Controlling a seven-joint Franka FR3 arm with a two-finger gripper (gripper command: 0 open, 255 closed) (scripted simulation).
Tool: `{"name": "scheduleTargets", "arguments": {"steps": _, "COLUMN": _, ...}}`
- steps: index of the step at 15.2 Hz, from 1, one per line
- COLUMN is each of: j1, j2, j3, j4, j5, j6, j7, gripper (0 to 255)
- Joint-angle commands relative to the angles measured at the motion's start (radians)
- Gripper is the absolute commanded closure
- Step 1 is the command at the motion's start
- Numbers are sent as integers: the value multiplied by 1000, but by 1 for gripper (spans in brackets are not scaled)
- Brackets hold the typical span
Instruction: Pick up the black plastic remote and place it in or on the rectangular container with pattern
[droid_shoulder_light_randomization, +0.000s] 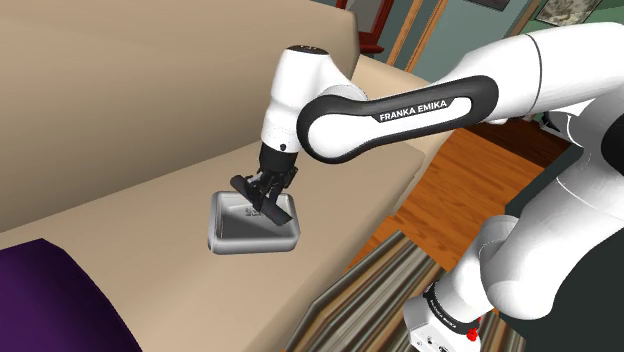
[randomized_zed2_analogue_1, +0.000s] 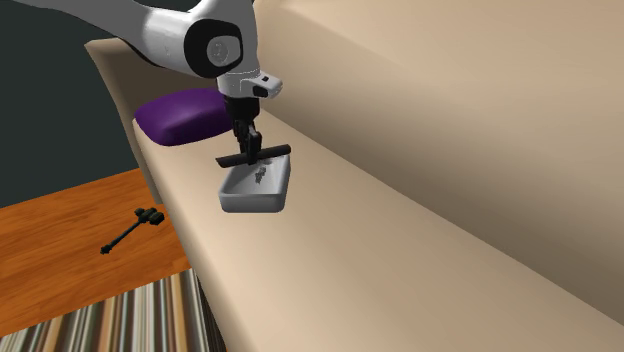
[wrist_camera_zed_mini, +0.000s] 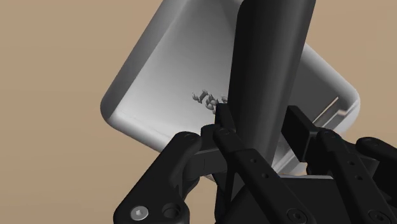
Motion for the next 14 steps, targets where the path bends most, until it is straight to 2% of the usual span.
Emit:
{"name": "scheduleTargets", "arguments": {"steps": 1, "j1": 1, "j2": 11, "j3": 1, "j4": -19, "j5": -2, "j6": 30, "j7": 2, "gripper": 255}}
{"name": "scheduleTargets", "arguments": {"steps": 10, "j1": 2, "j2": 20, "j3": 1, "j4": -28, "j5": -5, "j6": 48, "j7": 3, "gripper": 255}}
{"name": "scheduleTargets", "arguments": {"steps": 11, "j1": 2, "j2": 20, "j3": 1, "j4": -28, "j5": -5, "j6": 48, "j7": 3, "gripper": 0}}
{"name": "scheduleTargets", "arguments": {"steps": 14, "j1": 2, "j2": 20, "j3": 1, "j4": -28, "j5": -5, "j6": 48, "j7": 3, "gripper": 0}}
